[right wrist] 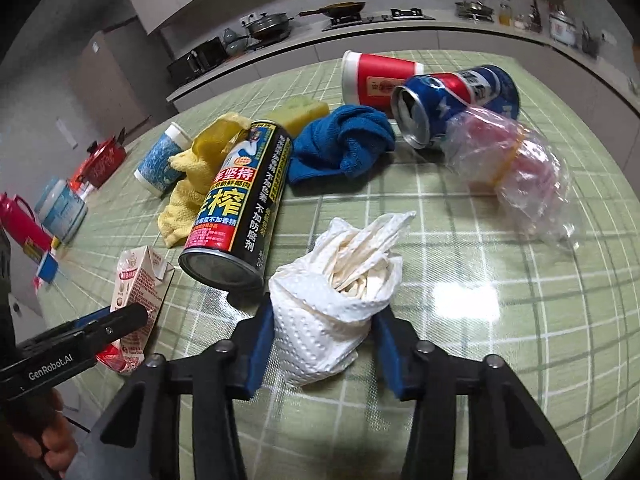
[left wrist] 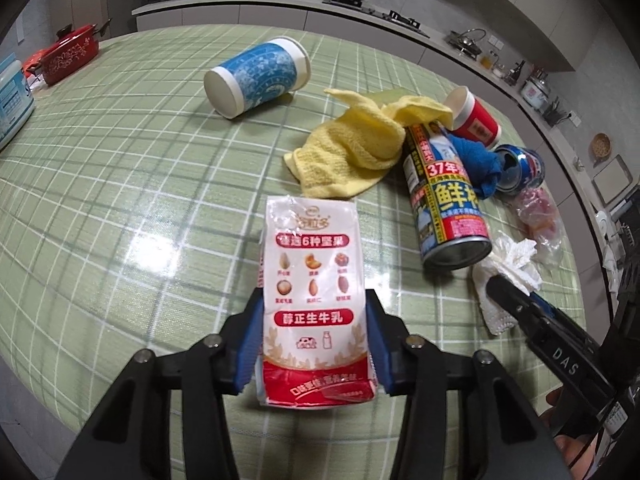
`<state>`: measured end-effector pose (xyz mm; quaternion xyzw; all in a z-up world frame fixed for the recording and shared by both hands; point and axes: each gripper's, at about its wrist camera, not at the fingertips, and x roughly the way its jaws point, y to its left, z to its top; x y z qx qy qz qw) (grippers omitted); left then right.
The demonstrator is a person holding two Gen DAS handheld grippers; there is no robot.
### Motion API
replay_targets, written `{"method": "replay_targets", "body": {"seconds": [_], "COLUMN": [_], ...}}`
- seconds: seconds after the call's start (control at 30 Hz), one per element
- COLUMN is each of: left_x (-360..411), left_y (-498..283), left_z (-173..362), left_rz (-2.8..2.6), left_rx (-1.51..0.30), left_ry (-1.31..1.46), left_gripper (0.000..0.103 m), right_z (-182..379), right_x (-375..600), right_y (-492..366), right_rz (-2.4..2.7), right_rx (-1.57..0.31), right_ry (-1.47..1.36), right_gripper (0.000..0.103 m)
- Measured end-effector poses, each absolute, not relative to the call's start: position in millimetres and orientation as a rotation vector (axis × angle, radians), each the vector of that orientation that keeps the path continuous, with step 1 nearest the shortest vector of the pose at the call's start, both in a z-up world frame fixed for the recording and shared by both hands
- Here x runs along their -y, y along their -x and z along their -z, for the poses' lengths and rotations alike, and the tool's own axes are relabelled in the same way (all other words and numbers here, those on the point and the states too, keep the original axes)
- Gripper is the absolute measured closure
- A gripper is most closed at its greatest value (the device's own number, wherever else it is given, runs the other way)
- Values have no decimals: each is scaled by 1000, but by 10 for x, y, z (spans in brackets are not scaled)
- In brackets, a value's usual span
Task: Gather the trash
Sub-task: 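Grasp the milk carton with the left tool while the right tool grasps the paper towel, then lift the carton and paper towel and carry both toward the bin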
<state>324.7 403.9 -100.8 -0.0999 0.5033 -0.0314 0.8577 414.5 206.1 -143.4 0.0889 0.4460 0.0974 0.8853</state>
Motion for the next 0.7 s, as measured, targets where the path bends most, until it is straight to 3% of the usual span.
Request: {"method": "replay_targets", "body": {"seconds": [0.7], "left_x": [-3305], "left_y": [-3015], "left_z": [606], "left_rz": [85], "left_rx": [-936], "left_ry": [199], "left_gripper": [55], "right_z": [1003], "right_x": [-1411], "right_y": [-3885], "right_rz": [-192], "right_rx": [-825], "right_ry": [-126], "right_gripper": [56]}}
